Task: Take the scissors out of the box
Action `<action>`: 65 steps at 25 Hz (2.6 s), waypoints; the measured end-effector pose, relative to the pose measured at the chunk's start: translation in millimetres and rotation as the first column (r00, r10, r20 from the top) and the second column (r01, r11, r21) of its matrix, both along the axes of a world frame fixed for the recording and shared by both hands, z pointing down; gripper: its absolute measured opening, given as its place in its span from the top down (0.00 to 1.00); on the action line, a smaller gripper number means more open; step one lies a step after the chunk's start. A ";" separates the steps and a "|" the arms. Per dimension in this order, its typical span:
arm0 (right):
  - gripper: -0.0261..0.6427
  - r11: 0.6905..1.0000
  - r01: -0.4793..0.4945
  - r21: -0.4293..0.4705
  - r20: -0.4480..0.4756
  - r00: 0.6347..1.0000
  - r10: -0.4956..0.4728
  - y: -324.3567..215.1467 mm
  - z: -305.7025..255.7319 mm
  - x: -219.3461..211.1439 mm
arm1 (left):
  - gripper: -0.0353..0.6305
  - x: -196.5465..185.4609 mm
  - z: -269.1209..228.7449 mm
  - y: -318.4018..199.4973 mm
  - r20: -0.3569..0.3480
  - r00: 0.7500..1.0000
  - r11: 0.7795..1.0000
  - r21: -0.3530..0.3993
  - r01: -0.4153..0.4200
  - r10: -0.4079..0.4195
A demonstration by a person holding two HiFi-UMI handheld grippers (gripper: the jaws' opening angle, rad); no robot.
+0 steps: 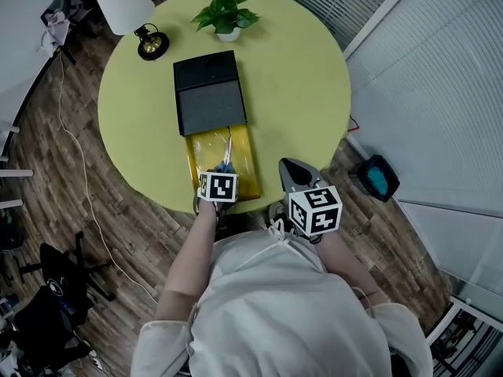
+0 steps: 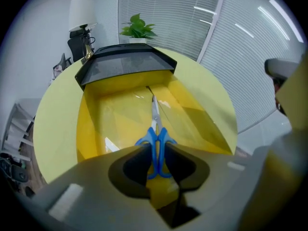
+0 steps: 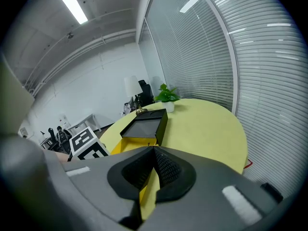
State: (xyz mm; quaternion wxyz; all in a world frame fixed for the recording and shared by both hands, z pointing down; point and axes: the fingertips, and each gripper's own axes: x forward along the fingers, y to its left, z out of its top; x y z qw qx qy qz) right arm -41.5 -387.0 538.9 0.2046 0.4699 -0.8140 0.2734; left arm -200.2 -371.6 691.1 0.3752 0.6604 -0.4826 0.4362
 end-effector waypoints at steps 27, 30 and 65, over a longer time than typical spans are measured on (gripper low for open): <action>0.96 0.983 0.081 0.165 0.030 0.996 -0.087 -11.0 -56.6 -72.2 | 0.81 -16.3 -238.1 -35.6 -0.201 0.975 0.761 0.646 0.063 0.090; 0.96 0.970 0.091 0.226 0.068 0.992 -0.109 -14.1 -77.3 -80.1 | 0.81 -21.8 -280.8 -37.1 -0.217 0.970 0.670 0.737 0.090 0.108; 0.96 0.905 0.059 0.421 0.103 0.988 -0.112 7.1 -146.4 -72.4 | 0.81 -26.3 -330.8 -1.7 -0.232 0.968 0.550 0.823 0.142 0.098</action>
